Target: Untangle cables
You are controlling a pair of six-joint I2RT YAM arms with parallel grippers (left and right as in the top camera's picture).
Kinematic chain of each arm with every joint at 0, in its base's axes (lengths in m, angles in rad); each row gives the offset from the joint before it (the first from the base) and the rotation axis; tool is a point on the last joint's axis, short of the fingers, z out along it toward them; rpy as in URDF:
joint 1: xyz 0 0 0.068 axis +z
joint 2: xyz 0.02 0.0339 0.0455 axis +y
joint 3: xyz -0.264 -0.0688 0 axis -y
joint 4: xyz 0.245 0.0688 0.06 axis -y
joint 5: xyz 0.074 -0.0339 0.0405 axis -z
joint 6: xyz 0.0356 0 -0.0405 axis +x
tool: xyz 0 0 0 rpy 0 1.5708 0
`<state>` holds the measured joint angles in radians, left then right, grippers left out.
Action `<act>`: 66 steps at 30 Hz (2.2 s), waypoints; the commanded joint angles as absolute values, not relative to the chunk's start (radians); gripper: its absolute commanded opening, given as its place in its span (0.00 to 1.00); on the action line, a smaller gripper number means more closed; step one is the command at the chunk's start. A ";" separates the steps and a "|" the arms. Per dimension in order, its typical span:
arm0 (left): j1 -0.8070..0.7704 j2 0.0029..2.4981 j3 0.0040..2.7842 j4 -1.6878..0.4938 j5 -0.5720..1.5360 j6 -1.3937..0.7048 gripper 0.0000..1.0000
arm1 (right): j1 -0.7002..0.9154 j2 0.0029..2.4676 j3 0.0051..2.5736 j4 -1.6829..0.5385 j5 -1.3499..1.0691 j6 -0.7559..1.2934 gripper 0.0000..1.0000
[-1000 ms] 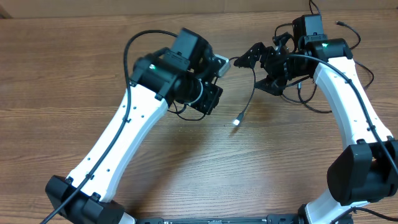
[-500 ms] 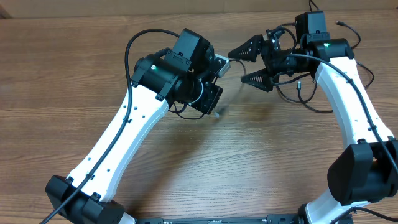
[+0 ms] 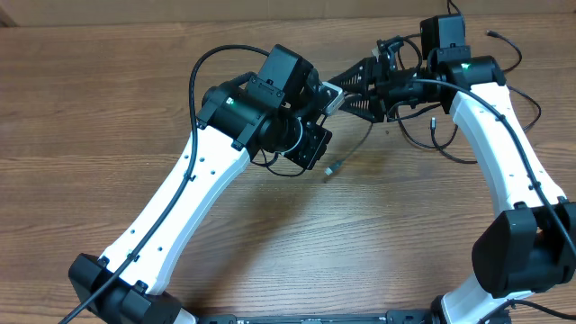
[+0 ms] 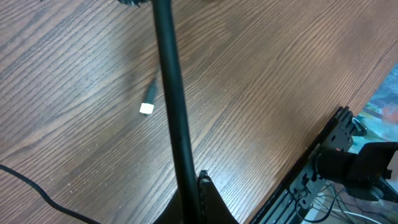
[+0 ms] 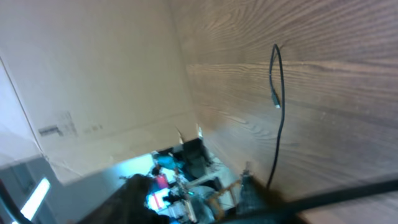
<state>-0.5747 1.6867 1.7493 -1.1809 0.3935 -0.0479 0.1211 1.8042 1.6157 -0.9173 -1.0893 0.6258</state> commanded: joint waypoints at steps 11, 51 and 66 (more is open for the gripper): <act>-0.579 1.684 1.765 -1.179 0.363 -0.026 0.05 | 0.123 1.803 1.623 -0.914 -1.070 0.632 0.04; -0.555 1.633 1.985 -1.350 0.251 -0.060 1.00 | -0.343 1.691 2.574 -1.693 -0.329 0.378 0.04; -0.555 1.633 1.985 -1.370 0.251 -0.060 1.00 | -0.356 1.689 2.544 -1.694 0.035 0.340 0.04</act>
